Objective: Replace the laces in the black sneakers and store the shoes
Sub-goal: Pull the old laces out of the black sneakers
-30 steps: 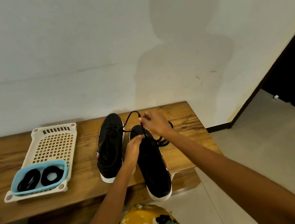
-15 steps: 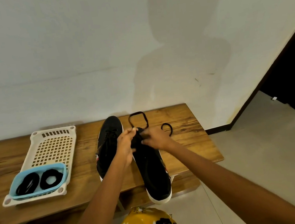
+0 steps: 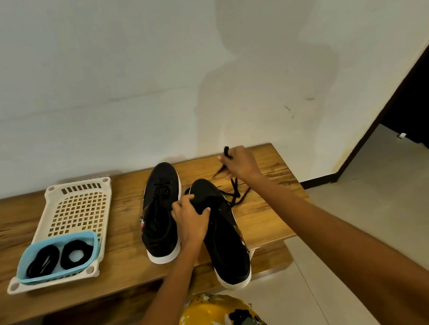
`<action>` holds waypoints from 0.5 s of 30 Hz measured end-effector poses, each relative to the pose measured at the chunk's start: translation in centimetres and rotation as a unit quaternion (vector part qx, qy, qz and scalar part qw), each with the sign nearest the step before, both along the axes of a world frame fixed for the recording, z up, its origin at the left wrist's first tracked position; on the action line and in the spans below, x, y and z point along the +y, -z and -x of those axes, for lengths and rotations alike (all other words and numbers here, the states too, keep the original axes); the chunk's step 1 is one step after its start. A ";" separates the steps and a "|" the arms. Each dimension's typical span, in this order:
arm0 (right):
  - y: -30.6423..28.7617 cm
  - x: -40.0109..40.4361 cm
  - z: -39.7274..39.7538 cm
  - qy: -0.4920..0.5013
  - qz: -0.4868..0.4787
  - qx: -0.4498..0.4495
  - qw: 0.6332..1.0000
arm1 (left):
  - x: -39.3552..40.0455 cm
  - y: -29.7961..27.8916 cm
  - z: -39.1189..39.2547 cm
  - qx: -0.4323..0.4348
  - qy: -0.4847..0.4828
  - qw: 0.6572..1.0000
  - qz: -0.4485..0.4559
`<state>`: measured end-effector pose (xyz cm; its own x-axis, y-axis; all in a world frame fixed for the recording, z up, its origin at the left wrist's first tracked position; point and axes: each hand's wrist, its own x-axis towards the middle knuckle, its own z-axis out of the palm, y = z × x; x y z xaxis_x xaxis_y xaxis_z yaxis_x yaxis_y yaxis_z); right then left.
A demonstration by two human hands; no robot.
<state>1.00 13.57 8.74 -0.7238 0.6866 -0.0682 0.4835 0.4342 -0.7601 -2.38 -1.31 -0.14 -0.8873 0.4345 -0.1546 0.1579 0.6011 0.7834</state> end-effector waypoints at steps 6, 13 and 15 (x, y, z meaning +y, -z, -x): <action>5.3 -1.8 -3.1 0.021 0.096 -0.079 0.992 | 1.0 0.4 0.6 -0.070 0.034 0.990 0.115; 7.2 -5.8 -4.4 -0.179 -0.008 -0.171 0.969 | 2.1 -2.0 1.8 -0.064 0.169 0.962 0.204; 8.1 -6.5 -3.9 -0.165 -0.128 -0.193 0.959 | 1.9 -2.8 2.1 -0.054 0.177 0.959 0.214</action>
